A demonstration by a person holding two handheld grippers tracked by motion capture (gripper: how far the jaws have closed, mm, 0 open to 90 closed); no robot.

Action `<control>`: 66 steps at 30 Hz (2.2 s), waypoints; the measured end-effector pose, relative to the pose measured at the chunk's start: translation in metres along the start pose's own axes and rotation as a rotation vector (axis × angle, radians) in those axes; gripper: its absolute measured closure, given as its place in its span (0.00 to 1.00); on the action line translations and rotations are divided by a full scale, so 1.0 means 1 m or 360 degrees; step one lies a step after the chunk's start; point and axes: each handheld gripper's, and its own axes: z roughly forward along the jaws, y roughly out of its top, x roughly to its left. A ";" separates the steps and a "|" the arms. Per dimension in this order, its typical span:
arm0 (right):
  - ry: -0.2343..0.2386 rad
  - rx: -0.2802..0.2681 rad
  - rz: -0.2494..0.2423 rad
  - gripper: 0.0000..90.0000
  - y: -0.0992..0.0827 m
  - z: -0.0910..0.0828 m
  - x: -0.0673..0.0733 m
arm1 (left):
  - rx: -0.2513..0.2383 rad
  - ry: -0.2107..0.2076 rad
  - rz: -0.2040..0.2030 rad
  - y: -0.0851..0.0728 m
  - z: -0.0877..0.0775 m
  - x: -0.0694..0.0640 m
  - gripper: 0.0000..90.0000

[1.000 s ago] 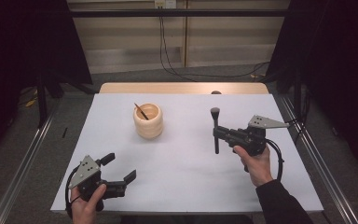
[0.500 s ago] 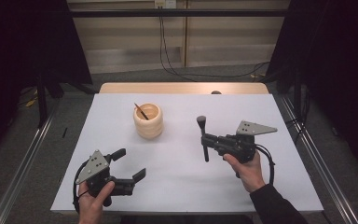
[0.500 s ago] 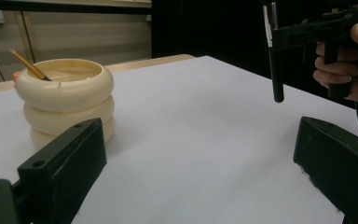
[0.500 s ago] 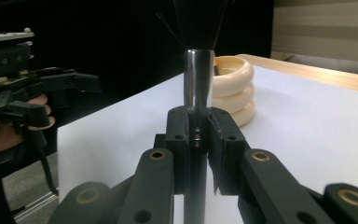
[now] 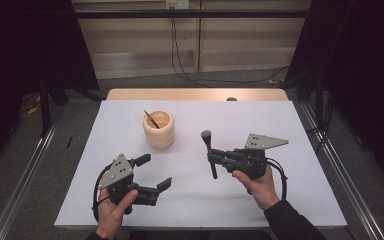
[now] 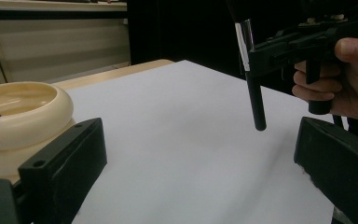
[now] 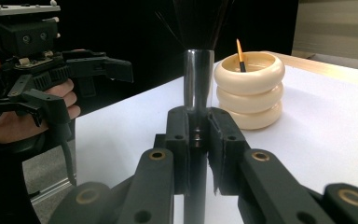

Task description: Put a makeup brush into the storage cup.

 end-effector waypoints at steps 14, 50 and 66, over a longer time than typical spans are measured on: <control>0.0011 -0.0010 -0.0008 0.88 -0.001 -0.003 0.002 | -0.0011 -0.0157 0.0089 0.016 0.021 -0.016 0.03; 0.0029 -0.0001 -0.0023 0.88 -0.001 -0.003 0.006 | -0.0001 -0.0218 0.0049 0.062 0.084 -0.018 0.20; 0.0011 0.0002 -0.0018 0.88 -0.002 -0.002 0.005 | 0.0081 -0.0277 -0.0072 0.060 0.101 -0.017 0.50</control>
